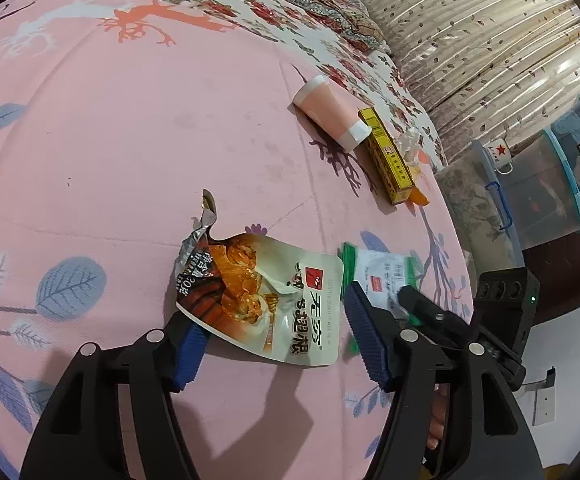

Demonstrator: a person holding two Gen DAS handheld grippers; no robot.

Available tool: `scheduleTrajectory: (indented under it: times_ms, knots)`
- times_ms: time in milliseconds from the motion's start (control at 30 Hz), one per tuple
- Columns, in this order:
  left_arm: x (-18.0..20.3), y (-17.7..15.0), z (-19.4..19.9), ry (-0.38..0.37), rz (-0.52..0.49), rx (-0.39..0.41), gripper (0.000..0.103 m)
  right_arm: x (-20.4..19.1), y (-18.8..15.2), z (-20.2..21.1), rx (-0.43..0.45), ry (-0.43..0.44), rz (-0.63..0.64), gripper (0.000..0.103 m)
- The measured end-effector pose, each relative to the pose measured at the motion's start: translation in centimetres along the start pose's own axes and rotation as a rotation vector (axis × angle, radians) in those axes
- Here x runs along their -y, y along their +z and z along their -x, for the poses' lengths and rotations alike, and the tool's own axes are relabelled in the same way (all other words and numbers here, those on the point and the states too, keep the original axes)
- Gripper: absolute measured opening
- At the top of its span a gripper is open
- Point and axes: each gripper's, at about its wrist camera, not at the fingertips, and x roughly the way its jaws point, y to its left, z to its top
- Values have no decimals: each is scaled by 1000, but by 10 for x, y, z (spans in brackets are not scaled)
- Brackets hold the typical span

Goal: Collect trash
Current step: 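Lift the foil wrapper with the left tool while the right tool lifts the green wrapper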

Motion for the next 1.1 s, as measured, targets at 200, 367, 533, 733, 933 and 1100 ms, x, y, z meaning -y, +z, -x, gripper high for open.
scheduleTrajectory:
  times_ms: [200, 367, 533, 733, 933, 1100]
  knots:
    - [0, 1, -1, -2, 1, 1, 62, -6, 0, 1, 17, -33, 33, 63]
    - [2, 2, -2, -7, 1, -5, 62, -8, 0, 0, 9, -35, 43, 63]
    - [5, 0, -7, -4, -10, -19, 7, -9, 0, -16, -52, -67, 51, 23]
    - [17, -1, 0, -39, -32, 4, 5, -7, 4, 3, 8, -62, 59, 12]
    - [49, -1, 11, -98, -109, 34, 5, 5, 15, 38, 95, -56, 24, 12]
    - [72, 0, 7, -117, -153, 21, 5, 22, 19, 67, 157, -64, -5, 12]
